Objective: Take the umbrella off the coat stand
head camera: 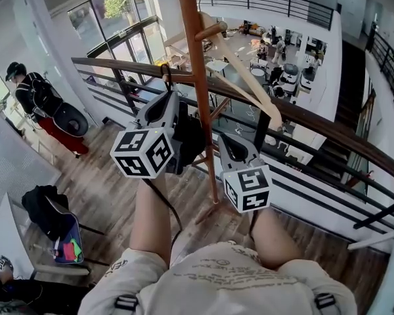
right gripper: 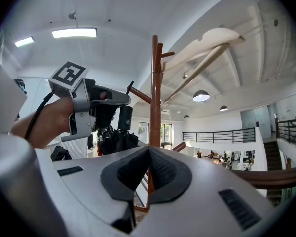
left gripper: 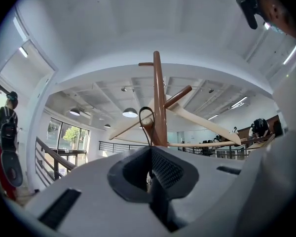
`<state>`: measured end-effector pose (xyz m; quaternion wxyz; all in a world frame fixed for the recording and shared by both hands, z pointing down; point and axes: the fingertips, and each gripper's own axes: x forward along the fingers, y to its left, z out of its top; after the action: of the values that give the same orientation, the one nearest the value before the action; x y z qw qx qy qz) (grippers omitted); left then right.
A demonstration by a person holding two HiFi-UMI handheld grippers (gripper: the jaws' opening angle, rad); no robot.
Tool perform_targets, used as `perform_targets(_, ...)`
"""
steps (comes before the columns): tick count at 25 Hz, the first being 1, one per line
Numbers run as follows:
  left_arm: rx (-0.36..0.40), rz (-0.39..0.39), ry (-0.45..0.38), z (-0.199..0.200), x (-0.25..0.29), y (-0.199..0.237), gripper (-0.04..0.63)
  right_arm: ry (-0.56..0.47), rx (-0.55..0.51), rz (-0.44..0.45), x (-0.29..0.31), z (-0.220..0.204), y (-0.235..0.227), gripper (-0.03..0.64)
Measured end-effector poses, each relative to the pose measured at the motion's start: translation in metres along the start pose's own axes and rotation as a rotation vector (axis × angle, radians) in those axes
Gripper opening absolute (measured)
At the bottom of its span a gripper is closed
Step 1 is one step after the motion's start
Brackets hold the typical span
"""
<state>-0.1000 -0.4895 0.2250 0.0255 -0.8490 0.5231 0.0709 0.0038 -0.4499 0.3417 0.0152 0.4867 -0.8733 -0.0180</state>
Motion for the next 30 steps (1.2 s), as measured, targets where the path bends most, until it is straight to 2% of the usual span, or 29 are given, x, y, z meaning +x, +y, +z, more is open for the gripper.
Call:
perform_targets(9, 0.035, 0.085, -0.007, 0.002, -0.034, 0.015, 0.009, -0.037, 0.013, 0.039, 0.005, 0.004, 0.018, 0.003)
perform_targets(15, 0.024, 0.16, 0.053, -0.029, -0.06, 0.032, 0.009, -0.069, 0.051, 0.086, 0.008, 0.008, 0.036, 0.002)
perform_targets(21, 0.011, 0.202, 0.079, -0.056, -0.087, 0.047, 0.009, -0.086, 0.085, 0.101, 0.011, 0.007, 0.047, 0.002)
perform_targets(30, 0.022, 0.244, 0.121, -0.092, -0.113, 0.057, 0.009, -0.067, 0.052, 0.112, 0.013, 0.0, 0.057, 0.002)
